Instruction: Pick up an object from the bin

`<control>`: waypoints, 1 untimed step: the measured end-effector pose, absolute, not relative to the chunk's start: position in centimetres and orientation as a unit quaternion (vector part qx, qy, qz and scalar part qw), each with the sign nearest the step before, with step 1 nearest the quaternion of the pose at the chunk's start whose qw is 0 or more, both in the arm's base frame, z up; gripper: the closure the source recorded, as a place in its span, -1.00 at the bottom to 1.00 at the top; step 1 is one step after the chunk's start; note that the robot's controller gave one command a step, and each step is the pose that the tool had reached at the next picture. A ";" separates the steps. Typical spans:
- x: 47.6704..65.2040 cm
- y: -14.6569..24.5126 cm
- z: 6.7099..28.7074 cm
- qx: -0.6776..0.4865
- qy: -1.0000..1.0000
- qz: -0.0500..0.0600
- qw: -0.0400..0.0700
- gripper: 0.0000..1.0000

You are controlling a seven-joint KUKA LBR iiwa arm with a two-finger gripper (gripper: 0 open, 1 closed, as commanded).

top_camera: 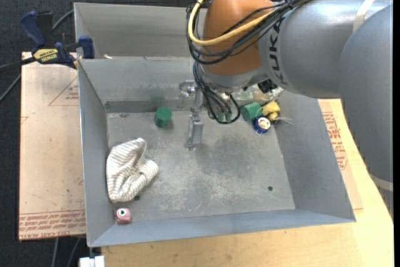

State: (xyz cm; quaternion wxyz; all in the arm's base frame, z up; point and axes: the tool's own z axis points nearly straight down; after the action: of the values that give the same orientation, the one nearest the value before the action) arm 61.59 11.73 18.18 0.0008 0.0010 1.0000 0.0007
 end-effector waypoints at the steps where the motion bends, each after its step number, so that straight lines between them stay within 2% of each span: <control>1: 61.6 11.7 18.2 0.001 1.000 0.001 0.001 -1.00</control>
Offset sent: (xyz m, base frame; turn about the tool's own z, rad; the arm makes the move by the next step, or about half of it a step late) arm -0.0101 0.0845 -0.0569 -0.0578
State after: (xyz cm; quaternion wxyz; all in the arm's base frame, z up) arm 61.59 11.72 18.18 0.0008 0.0010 1.0000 0.0007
